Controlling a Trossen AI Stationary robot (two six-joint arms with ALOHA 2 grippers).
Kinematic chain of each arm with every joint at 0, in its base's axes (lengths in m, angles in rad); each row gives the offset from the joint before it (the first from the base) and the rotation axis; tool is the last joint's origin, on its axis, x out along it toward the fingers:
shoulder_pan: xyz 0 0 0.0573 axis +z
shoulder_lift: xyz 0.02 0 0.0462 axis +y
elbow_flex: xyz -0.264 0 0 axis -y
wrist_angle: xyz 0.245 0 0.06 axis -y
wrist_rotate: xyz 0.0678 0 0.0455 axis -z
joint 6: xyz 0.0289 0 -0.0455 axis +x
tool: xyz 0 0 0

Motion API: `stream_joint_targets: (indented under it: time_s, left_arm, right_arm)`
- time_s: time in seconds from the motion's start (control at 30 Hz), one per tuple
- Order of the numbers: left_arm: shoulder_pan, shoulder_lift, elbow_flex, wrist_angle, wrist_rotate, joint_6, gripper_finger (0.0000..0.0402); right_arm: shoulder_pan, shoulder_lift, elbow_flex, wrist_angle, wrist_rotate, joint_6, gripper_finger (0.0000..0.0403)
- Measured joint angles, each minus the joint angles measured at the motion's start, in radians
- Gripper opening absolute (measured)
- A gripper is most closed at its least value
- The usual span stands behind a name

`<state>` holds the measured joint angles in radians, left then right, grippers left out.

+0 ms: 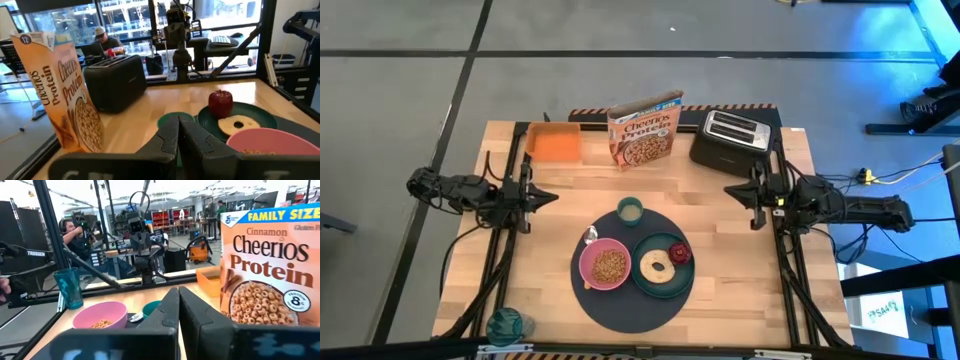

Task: Arrange a breakfast setting
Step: Return to Home Position

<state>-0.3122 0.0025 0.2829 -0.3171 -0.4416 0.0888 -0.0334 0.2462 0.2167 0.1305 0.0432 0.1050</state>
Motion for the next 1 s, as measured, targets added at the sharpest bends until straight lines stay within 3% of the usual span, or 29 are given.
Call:
stream_joint_targets:
  time_s: [0.37, 0.63, 1.0]
  left_arm:
    - [0.0, 0.0, -0.07, 0.071, -0.002, -0.019, 0.0001]
    - [0.01, 0.0, -0.154, 0.176, 0.0, -0.033, 0.0001]
    - [0.129, 0.0, -0.243, 0.279, 0.136, -0.058, 0.0001]
  right_arm:
    - [0.0, -0.24, -0.141, -0.008, -0.001, 0.027, 0.0]
    - [0.0, -0.244, -0.189, -0.01, -0.013, 0.029, 0.0]
    - [0.0, -0.244, -0.2, -0.018, -0.013, 0.016, 0.0]
